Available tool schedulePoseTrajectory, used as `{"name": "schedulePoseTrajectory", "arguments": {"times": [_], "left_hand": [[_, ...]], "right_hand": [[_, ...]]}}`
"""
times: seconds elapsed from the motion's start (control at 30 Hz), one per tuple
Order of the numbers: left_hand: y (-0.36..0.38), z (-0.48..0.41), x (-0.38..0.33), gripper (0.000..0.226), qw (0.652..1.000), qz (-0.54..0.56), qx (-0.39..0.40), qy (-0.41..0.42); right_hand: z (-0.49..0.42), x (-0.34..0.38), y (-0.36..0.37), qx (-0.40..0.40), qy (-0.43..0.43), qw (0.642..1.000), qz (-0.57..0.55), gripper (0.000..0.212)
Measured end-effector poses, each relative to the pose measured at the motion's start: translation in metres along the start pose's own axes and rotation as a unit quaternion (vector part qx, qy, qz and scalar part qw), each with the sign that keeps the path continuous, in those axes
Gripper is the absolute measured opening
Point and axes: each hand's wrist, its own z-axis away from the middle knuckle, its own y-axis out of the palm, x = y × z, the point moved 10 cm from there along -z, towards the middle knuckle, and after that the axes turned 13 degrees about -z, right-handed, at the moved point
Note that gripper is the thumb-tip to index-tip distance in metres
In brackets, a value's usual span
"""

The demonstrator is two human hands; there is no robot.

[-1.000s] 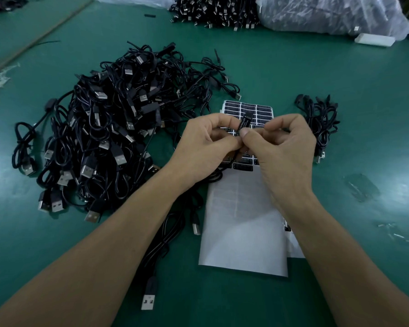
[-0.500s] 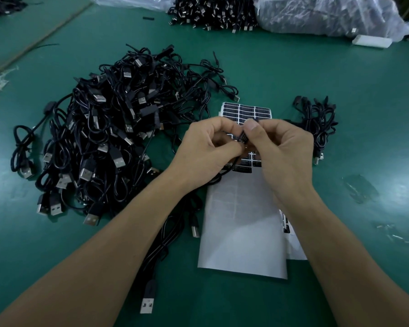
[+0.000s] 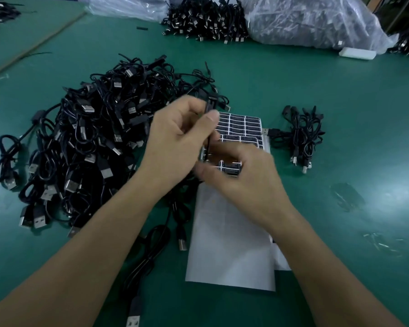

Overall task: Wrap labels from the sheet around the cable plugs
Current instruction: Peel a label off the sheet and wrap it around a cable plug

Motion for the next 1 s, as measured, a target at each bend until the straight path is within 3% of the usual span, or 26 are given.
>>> {"name": "schedulePoseTrajectory", "arguments": {"times": [0.07, 0.13, 0.3, 0.5, 0.63, 0.87, 1.0], "left_hand": [[-0.009, -0.002, 0.004, 0.019, 0.998, 0.046, -0.033, -0.028], [-0.017, -0.002, 0.01, 0.023, 0.993, 0.082, -0.063, -0.063], [-0.042, -0.001, 0.035, 0.027, 0.966, 0.146, -0.144, -0.156], [-0.05, -0.001, 0.047, 0.034, 0.959, 0.154, -0.16, -0.177], [-0.056, 0.002, 0.061, 0.04, 0.939, 0.179, -0.184, -0.228], [-0.04, 0.004, 0.068, 0.039, 0.942, 0.168, -0.127, -0.261], [-0.037, 0.004, 0.07, 0.025, 0.955, 0.118, -0.114, -0.249]], "right_hand": [[0.003, 0.0, 0.016, 0.053, -0.013, 0.996, 0.067, 0.027], [0.006, -0.004, 0.022, 0.064, 0.007, 0.996, 0.054, 0.025], [0.007, -0.007, 0.021, 0.047, 0.056, 0.991, -0.114, 0.018], [0.007, 0.001, 0.02, 0.076, 0.07, 0.962, -0.251, 0.015], [-0.001, 0.0, -0.019, -0.023, 0.054, 0.943, -0.328, 0.016], [-0.01, -0.021, -0.104, -0.247, 0.04, 0.939, -0.235, 0.024], [-0.015, -0.024, -0.133, -0.31, 0.039, 0.918, -0.243, 0.03]]}}
